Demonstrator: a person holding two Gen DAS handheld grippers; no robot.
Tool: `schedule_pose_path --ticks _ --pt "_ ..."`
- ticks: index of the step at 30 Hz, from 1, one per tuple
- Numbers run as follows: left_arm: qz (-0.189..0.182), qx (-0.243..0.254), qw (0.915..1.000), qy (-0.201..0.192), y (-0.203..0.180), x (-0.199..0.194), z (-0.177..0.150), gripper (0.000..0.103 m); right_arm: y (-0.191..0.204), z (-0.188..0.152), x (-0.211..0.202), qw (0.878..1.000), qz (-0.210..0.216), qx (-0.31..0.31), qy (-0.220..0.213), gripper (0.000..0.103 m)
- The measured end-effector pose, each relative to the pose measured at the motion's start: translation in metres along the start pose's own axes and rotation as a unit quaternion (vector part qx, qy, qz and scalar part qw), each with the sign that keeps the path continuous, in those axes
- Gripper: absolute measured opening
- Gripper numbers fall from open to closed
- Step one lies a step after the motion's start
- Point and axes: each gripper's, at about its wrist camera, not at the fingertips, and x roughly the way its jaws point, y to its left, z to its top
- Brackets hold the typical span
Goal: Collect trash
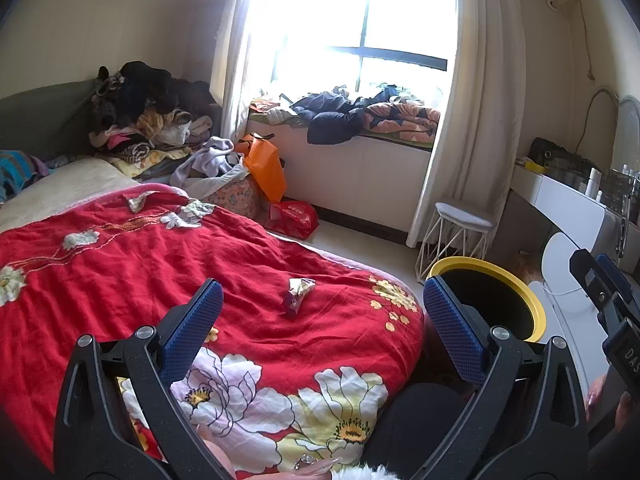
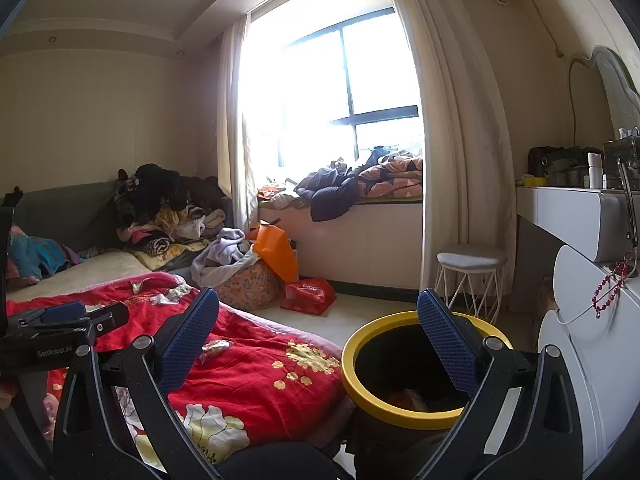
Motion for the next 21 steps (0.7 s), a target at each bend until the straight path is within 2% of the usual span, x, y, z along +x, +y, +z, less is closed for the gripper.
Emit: schedule_pose_path --ticks 21 --pt "0.001 -0.001 1.0000 0.001 0.0009 -0.0010 -0.0014 0.092 -0.0020 0.0002 0.0002 1.000 0.000 0.001 0.000 0.097"
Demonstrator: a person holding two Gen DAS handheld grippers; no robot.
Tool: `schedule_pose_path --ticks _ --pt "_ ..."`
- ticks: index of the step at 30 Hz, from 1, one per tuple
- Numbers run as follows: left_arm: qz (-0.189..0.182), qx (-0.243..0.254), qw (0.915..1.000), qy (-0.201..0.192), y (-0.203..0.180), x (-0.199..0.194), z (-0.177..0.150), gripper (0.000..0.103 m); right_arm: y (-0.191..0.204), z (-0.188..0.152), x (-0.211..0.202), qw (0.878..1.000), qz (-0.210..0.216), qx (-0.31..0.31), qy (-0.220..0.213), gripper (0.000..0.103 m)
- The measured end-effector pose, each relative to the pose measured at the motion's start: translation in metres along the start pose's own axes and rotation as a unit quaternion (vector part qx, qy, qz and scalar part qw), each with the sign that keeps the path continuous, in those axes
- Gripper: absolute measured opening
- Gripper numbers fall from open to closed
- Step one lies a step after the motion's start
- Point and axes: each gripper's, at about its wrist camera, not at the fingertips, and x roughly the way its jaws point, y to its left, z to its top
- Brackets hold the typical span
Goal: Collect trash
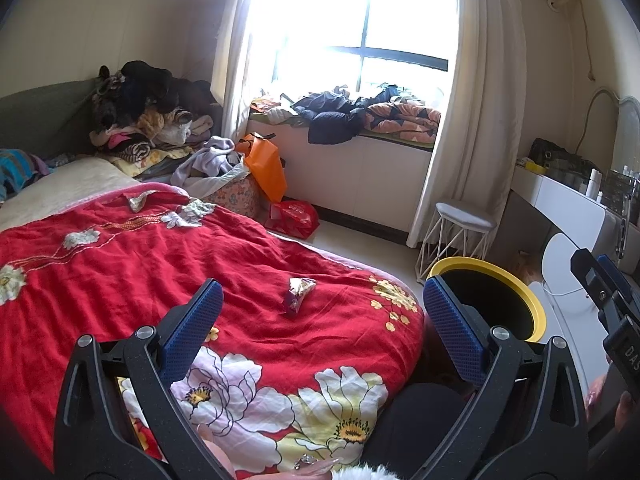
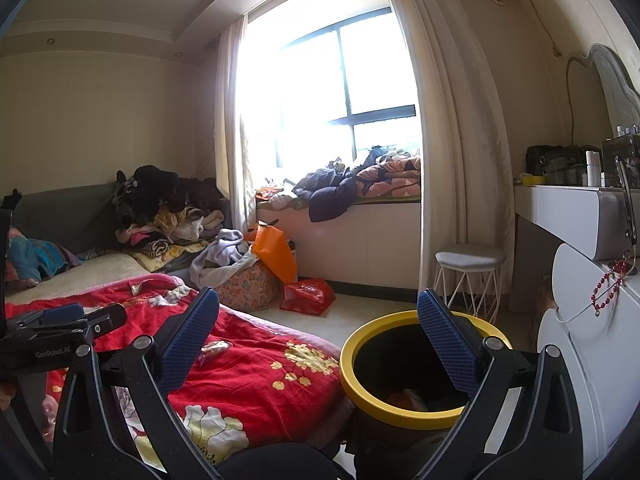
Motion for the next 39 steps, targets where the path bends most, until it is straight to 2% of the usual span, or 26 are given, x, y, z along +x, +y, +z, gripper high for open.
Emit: schedule_pose_path --ticks 20,24,29,31,33,35,36,37,39 --pt "0.000 -0.001 1.0000 0.003 0.000 0.000 0.000 0.092 -0.001 0.000 -0.001 1.000 0.000 0.002 0.001 0.097" --pt "0.000 -0.004 0.9998 0.019 0.002 0.003 -0.006 0.092 -0.001 0.000 -0.001 1.000 0.000 0.003 0.000 0.097" --pt "0.010 -0.031 0.9985 0.045 0.016 0.010 -0.010 0.092 0.004 0.005 0.005 1.000 0.013 0.007 0.013 0.097" --pt "0.015 -0.052 0.9969 0.057 0.029 0.011 -0.011 0.092 0.016 0.014 0.016 0.998 0.044 0.010 0.035 0.097" --pt "0.037 -0.077 0.9943 0.063 0.053 0.004 -0.013 0.092 0.036 0.023 0.029 0.995 0.081 0.003 0.058 0.097" --pt "0.062 -0.100 0.9909 0.065 0.081 -0.007 -0.014 0.092 0.076 0.036 0.046 0.984 0.152 -0.013 0.097 0.097" --pt "0.083 -0.112 0.9882 0.064 0.098 -0.015 -0.014 0.092 0.094 0.041 0.053 0.977 0.179 -0.021 0.112 0.097" --pt "0.119 -0.131 0.9822 0.065 0.123 -0.028 -0.018 0.092 0.124 0.044 0.063 0.967 0.212 -0.036 0.137 0.097" --pt "0.170 -0.161 0.9697 0.069 0.162 -0.048 -0.026 0.092 0.186 0.041 0.081 0.941 0.264 -0.076 0.198 0.097"
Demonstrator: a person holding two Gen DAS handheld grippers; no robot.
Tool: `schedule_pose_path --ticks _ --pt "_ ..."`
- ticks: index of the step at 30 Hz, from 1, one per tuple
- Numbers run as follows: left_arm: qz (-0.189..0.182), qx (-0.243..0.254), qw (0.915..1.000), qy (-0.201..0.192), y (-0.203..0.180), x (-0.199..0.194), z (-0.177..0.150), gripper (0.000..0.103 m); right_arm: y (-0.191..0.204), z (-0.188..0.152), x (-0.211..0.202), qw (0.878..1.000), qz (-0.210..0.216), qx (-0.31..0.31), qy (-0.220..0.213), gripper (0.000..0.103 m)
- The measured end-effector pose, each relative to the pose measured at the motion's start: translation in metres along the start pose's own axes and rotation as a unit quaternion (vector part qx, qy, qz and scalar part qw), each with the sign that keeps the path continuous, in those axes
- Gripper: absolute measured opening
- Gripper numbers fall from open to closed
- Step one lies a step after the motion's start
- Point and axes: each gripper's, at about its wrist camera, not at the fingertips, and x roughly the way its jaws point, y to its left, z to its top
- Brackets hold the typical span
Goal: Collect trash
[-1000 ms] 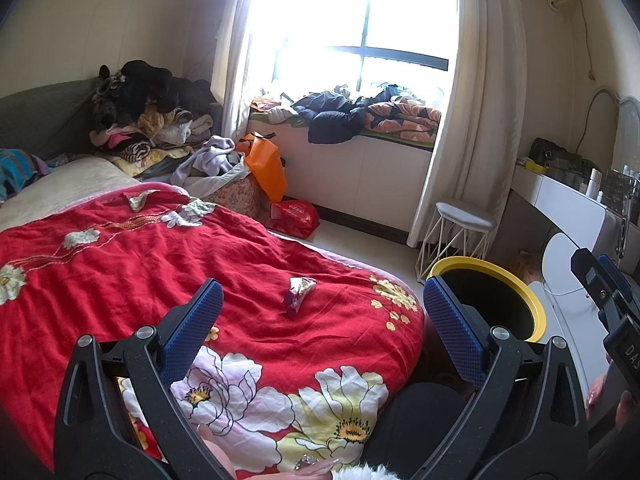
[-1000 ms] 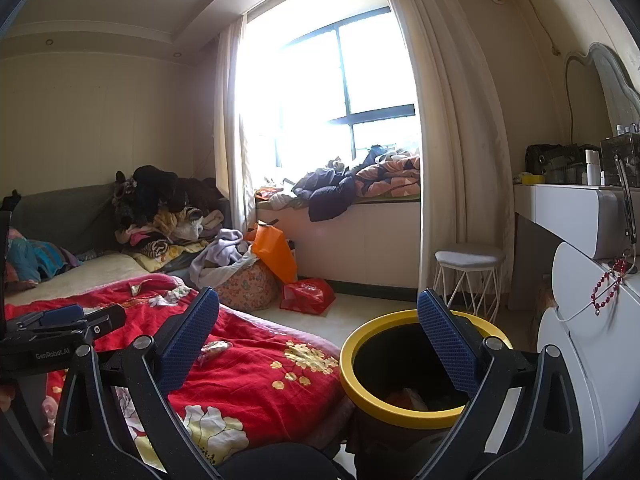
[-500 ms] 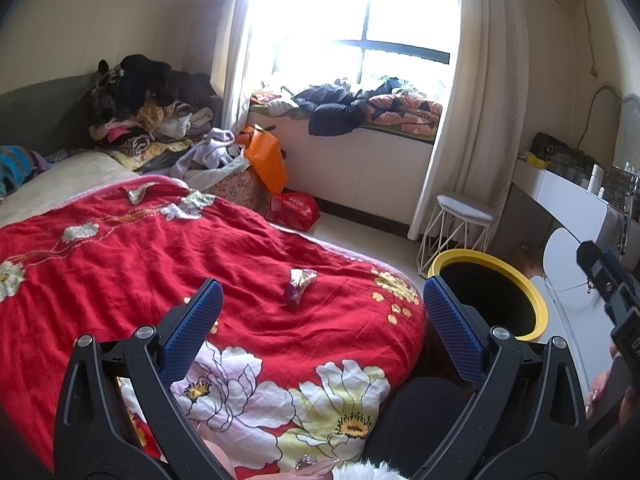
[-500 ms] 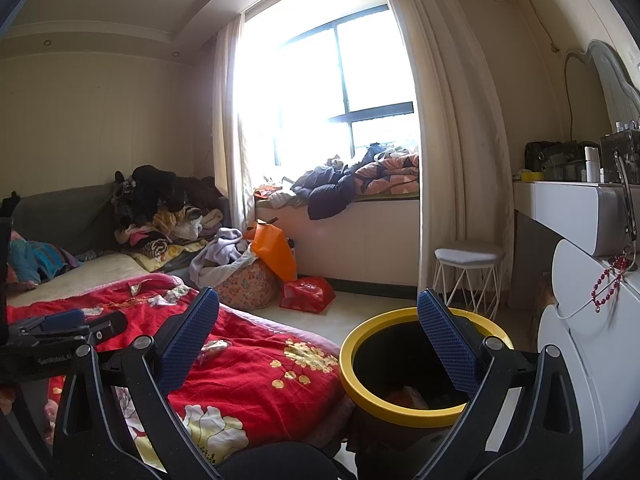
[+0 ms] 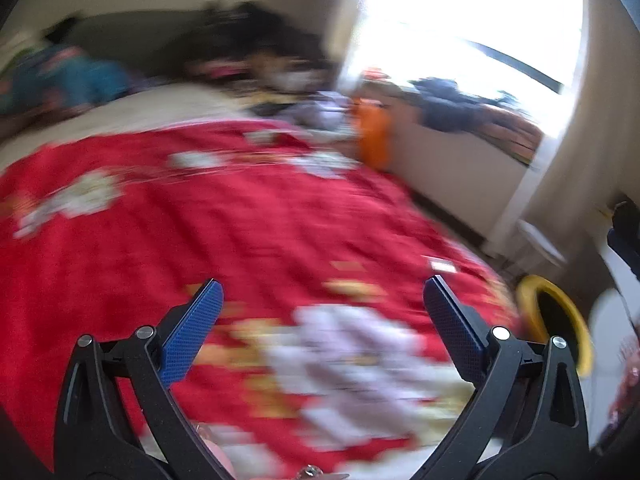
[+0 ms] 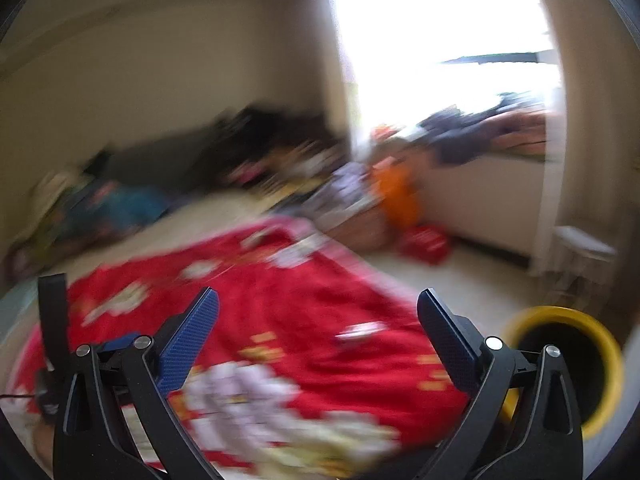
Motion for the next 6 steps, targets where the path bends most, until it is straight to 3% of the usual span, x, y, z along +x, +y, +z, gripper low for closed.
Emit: schedule_pose_path --ticks 3,4,6 --pt "0.112 -0.076 0.9908 0.004 0.088 -0.013 -0.005 0.092 0.085 0.008 0.083 0.986 0.117 -0.019 0.114 0.097" --pt "0.150 -0.099 0.9837 0.008 0.116 -0.016 -0.010 0.092 0.104 0.006 0.100 0.982 0.133 -0.020 0.130 0.097" --pt "0.230 -0.152 0.9608 0.031 0.176 -0.021 -0.023 0.092 0.155 -0.007 0.143 0.975 0.142 -0.037 0.168 0.097"
